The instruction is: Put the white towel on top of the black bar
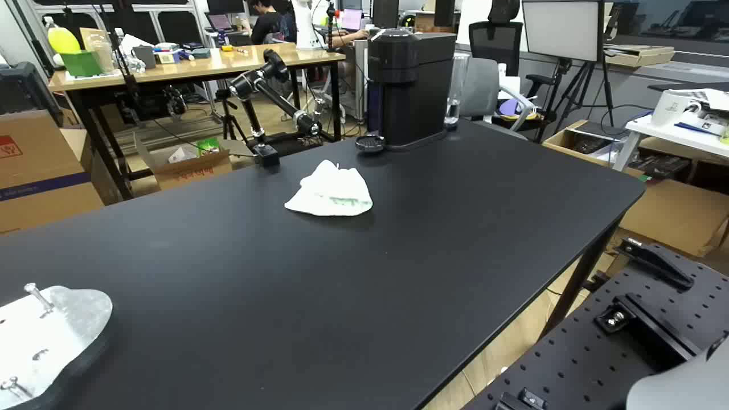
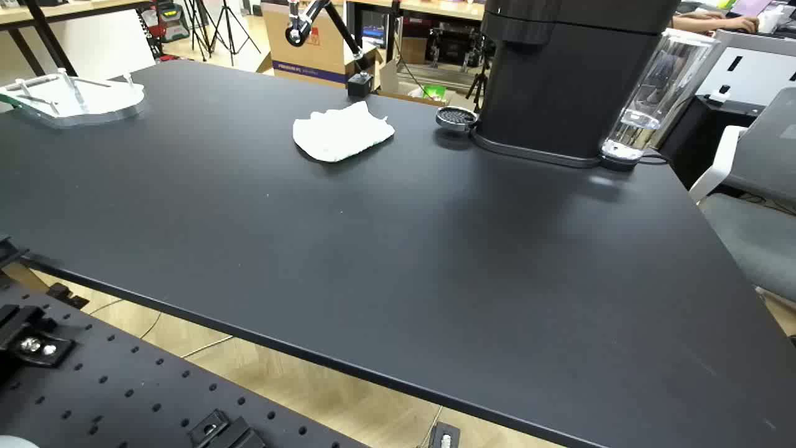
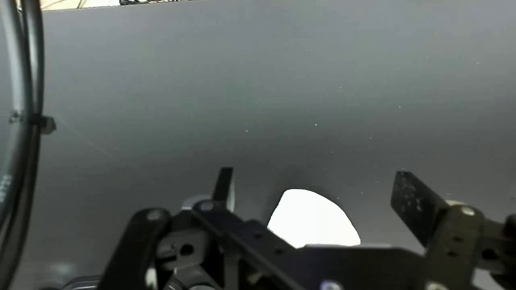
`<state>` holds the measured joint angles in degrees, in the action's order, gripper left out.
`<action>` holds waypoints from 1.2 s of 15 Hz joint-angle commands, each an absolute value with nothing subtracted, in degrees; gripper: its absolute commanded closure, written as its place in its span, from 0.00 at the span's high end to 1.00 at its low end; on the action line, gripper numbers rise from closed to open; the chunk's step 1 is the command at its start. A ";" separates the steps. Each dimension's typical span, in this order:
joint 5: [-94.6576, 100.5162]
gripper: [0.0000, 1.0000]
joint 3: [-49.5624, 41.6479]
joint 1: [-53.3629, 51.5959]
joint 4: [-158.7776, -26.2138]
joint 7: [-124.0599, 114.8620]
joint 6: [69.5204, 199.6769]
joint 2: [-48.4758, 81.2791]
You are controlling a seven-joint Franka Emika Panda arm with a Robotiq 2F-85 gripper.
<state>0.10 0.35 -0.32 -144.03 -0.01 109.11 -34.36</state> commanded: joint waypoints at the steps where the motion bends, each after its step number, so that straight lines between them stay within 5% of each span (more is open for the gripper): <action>1: 0.10 1.00 0.35 -0.34 -143.92 -0.03 108.98 -34.32; 11: 0.10 1.00 0.35 -0.34 -143.92 -0.01 108.99 -34.32; 18: 2.35 1.00 -0.78 2.40 -146.76 0.15 133.08 -24.34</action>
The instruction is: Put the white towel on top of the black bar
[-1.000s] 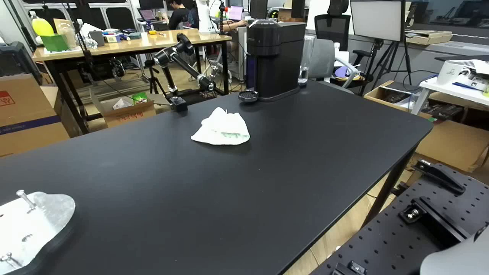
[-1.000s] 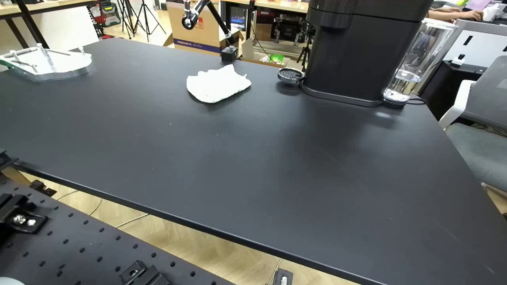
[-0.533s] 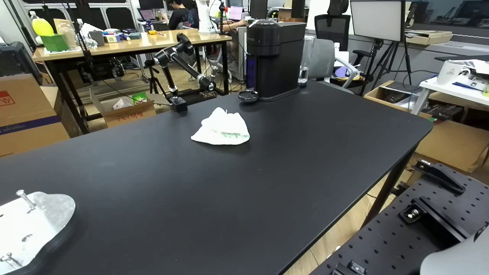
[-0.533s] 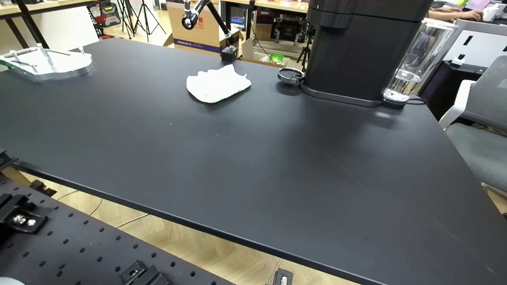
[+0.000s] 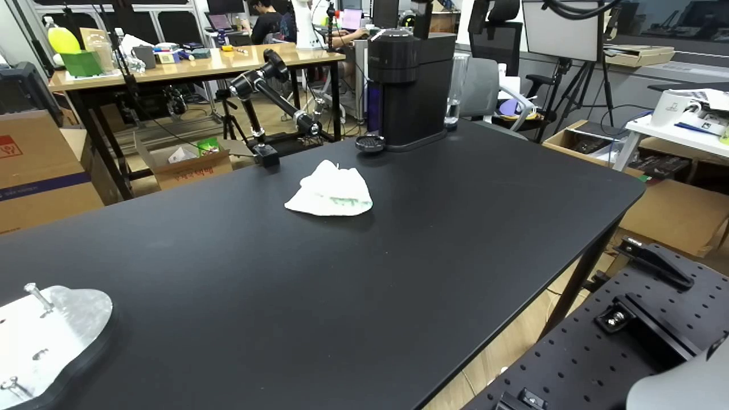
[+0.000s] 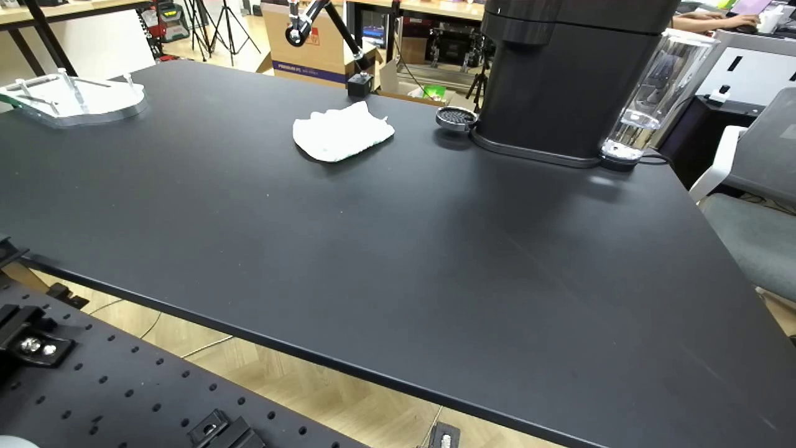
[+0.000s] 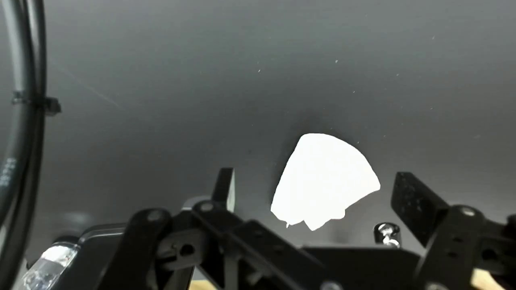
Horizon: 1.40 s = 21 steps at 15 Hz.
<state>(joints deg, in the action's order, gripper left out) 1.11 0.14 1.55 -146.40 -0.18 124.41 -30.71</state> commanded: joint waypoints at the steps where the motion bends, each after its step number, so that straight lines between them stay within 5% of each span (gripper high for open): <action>1: 2.44 1.00 -0.93 2.58 -146.60 0.56 136.02 -21.64; 8: 9.45 1.00 -0.36 1.10 -136.75 12.43 138.41 -2.03; 21: 0.54 1.00 1.73 0.27 -133.11 34.87 149.54 8.09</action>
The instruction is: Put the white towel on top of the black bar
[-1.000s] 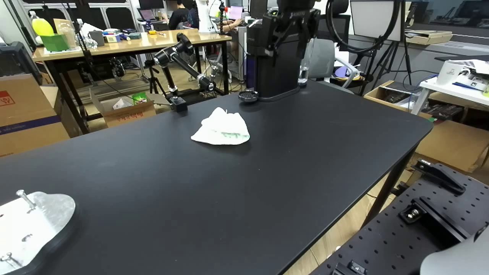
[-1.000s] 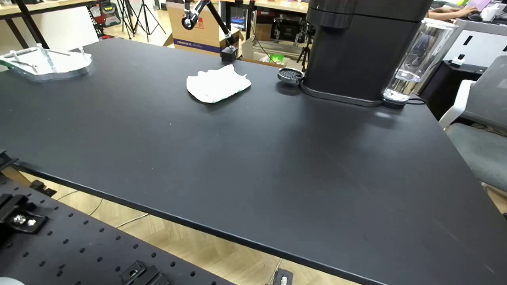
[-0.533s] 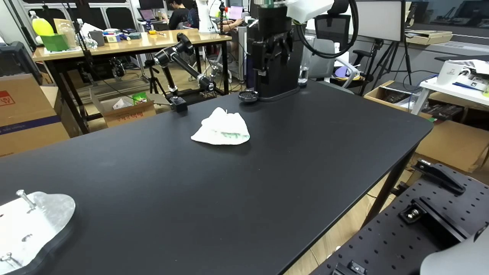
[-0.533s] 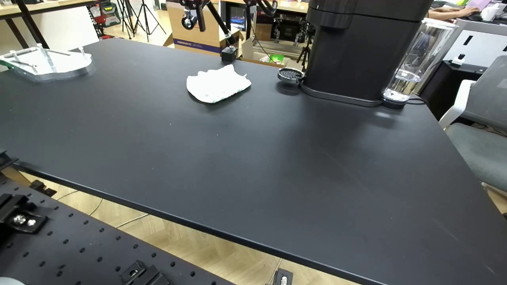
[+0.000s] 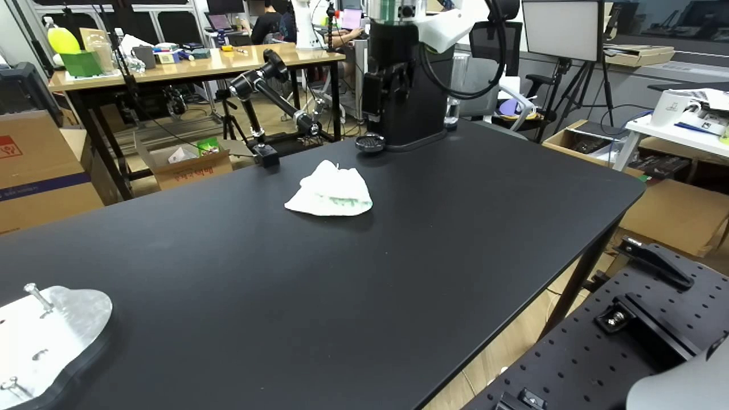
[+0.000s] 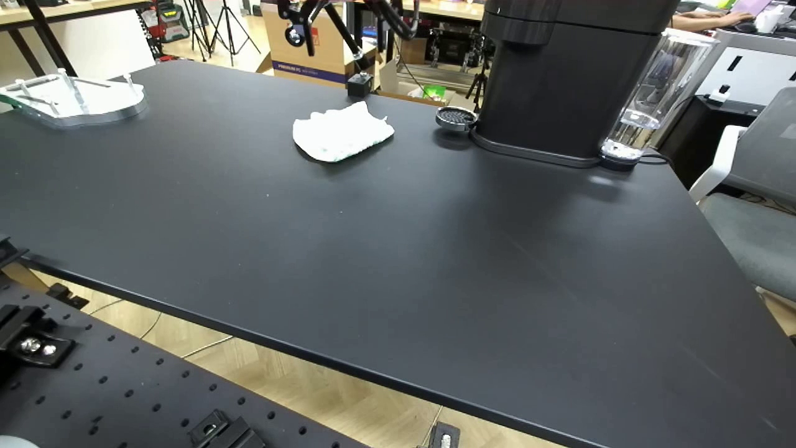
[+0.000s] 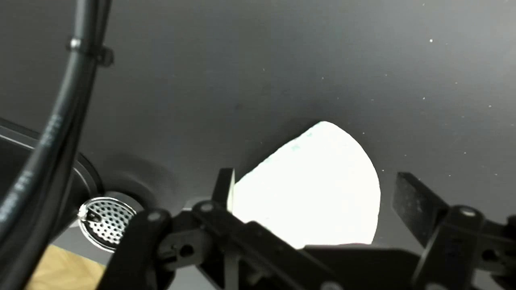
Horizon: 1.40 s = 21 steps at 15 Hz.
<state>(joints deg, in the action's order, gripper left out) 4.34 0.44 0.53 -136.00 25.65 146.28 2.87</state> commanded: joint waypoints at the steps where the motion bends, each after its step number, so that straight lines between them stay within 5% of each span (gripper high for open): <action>1: -0.51 1.00 2.65 0.53 -132.20 38.66 150.69 10.09; 21: 16.71 1.00 0.30 -2.36 -119.55 23.54 157.31 30.89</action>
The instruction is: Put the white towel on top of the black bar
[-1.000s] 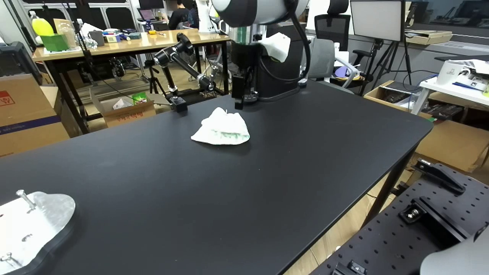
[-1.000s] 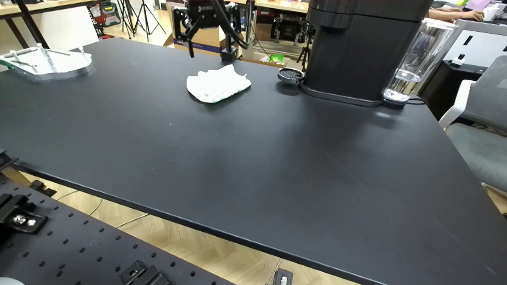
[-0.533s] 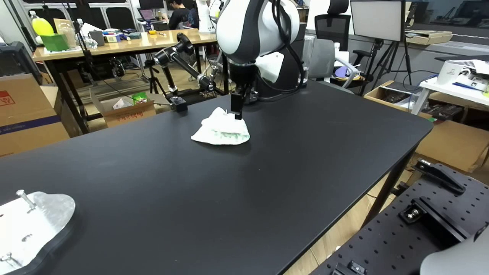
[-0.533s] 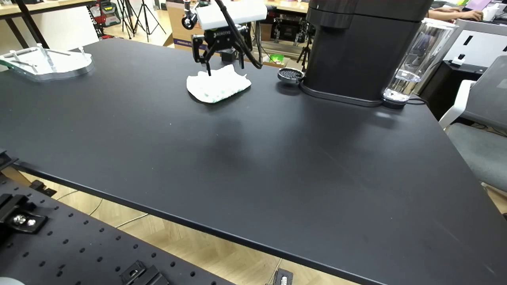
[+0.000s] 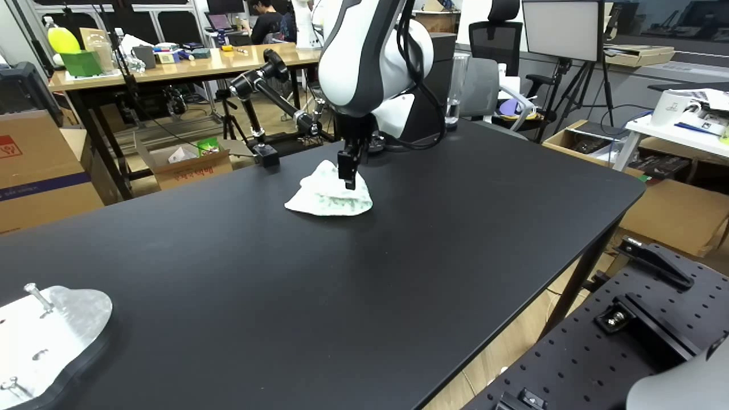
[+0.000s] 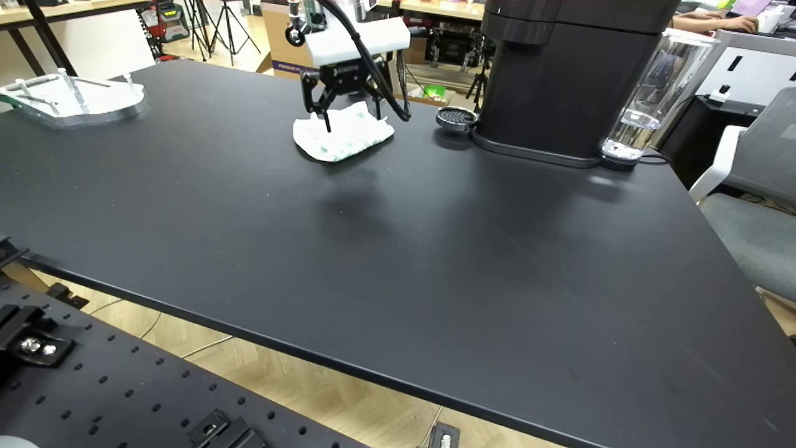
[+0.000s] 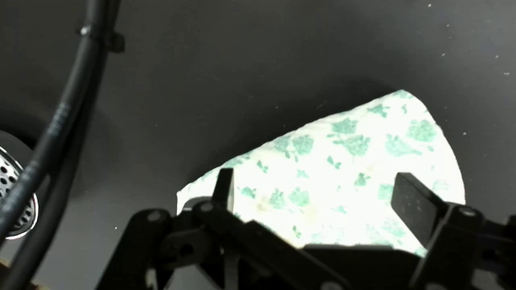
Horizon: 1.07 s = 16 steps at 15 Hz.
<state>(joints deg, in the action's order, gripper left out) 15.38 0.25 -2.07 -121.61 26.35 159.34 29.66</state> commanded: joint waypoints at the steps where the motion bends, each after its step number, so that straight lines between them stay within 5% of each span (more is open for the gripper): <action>1: 16.39 1.00 0.70 -2.09 -119.32 23.79 156.60 31.26; 7: 14.64 1.00 3.02 -0.58 -117.96 25.43 152.53 33.05; 8: 14.27 0.75 3.36 -0.36 -117.77 25.46 152.25 33.29; 10: 13.86 0.69 3.89 0.01 -117.48 25.54 151.76 33.59; 16: 13.05 0.24 4.76 0.85 -117.55 25.69 151.55 33.28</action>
<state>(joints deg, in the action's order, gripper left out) 13.75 3.71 -0.21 -118.90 26.09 152.99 33.12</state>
